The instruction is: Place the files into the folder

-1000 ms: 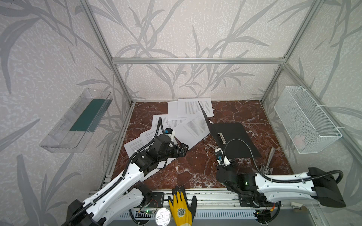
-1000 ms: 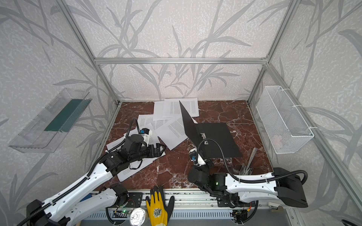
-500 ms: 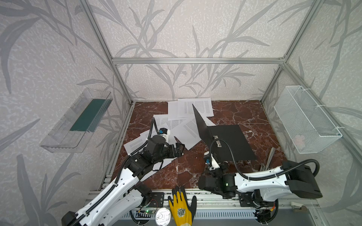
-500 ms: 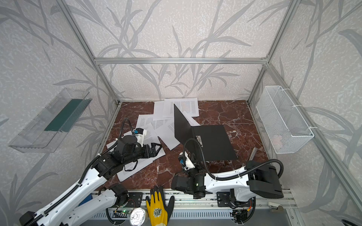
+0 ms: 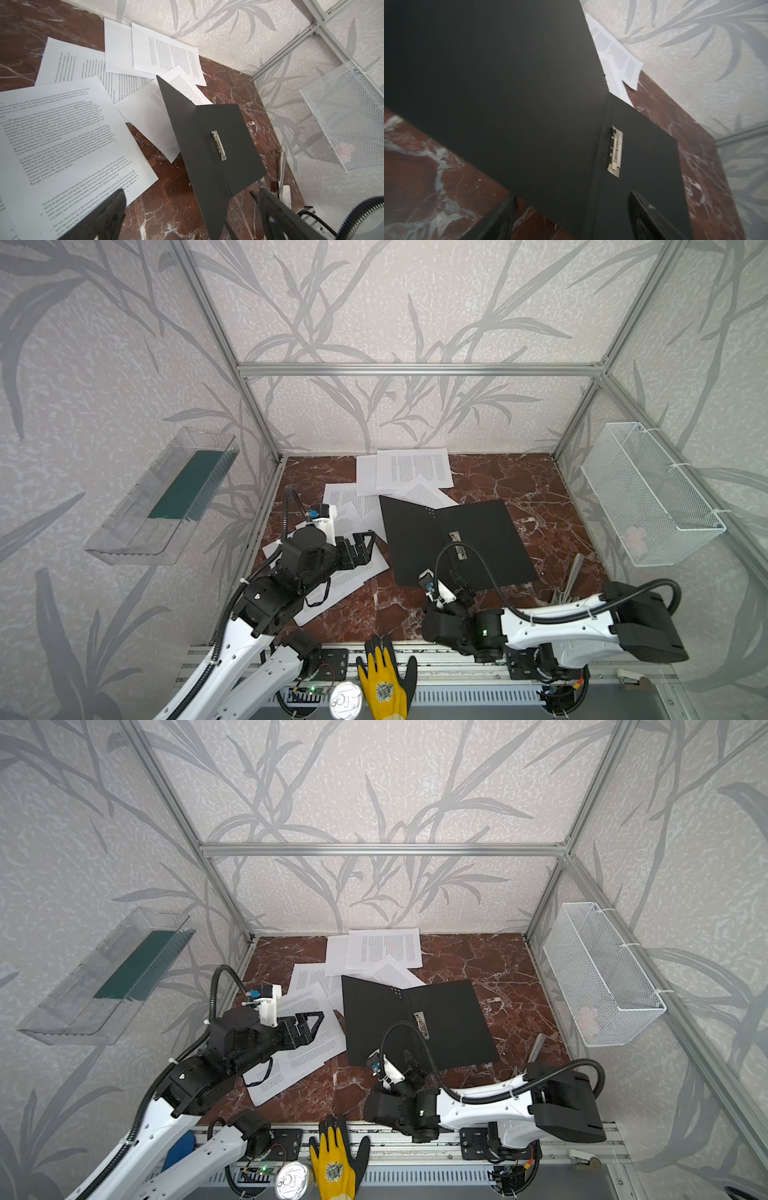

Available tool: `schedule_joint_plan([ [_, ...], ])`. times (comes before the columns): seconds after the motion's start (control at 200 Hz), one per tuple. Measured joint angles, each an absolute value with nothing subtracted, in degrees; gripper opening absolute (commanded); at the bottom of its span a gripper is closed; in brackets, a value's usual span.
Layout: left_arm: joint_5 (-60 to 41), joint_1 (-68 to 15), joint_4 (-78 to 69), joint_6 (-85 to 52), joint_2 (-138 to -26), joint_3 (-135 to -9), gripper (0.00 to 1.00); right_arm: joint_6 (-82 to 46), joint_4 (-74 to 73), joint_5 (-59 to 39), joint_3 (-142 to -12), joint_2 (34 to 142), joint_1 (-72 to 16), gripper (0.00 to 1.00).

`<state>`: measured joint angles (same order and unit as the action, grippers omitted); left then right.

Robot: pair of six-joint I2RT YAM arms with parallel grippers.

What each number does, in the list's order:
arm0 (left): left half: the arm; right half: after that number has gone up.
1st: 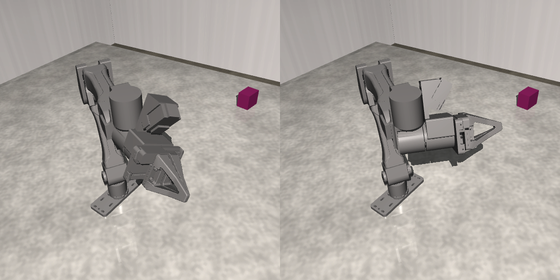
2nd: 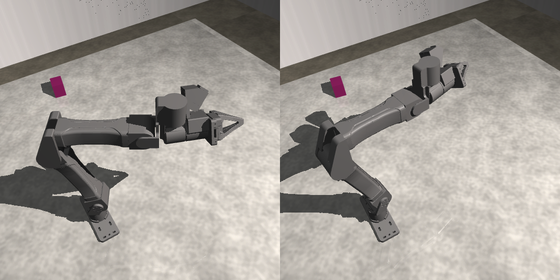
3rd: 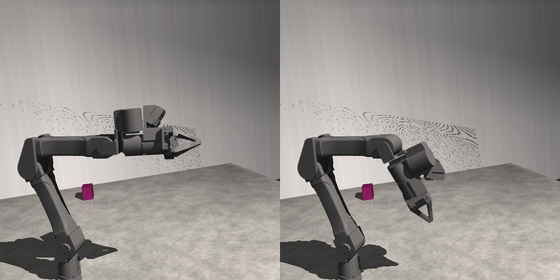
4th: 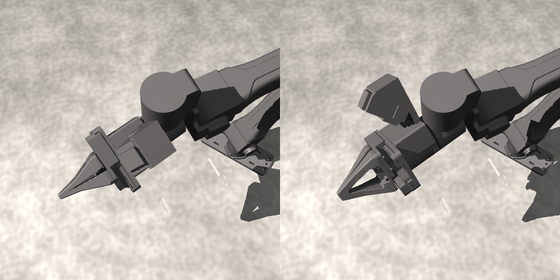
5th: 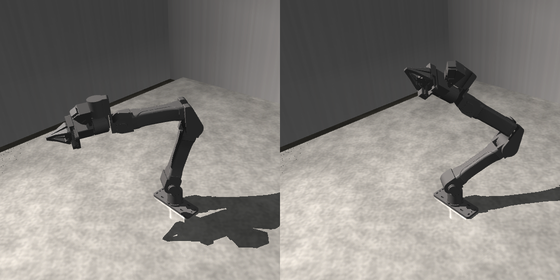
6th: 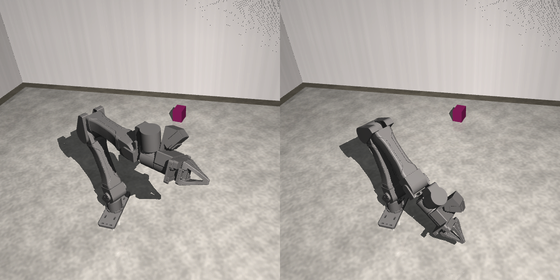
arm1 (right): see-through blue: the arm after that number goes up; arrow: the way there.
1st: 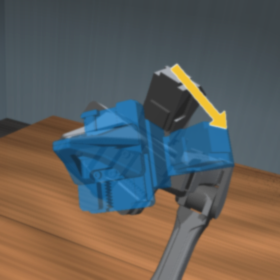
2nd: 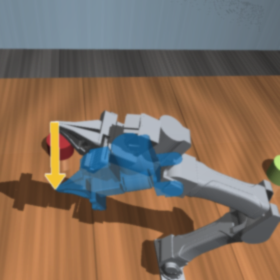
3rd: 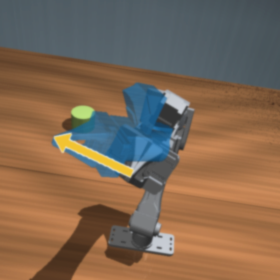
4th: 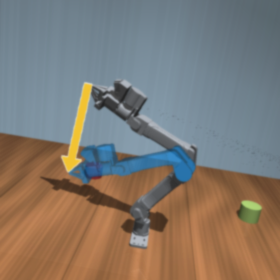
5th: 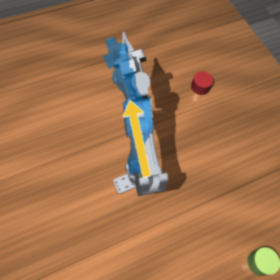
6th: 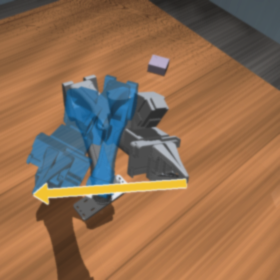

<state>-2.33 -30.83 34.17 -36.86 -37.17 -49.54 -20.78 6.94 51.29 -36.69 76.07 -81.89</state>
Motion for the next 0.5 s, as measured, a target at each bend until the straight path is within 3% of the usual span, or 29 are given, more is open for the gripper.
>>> schedule_joint_plan([
  [0.33, -8.08, -30.68, 32.97, -35.83, -42.46, -49.67, 0.99, -17.69, 6.26, 19.07, -42.04, 71.07, -58.54, 0.93],
  [0.5, -13.93, -30.70, 29.04, -36.21, -48.95, -46.30, 0.99, -19.90, 7.22, 8.80, -41.87, 71.33, -47.31, 0.84],
])
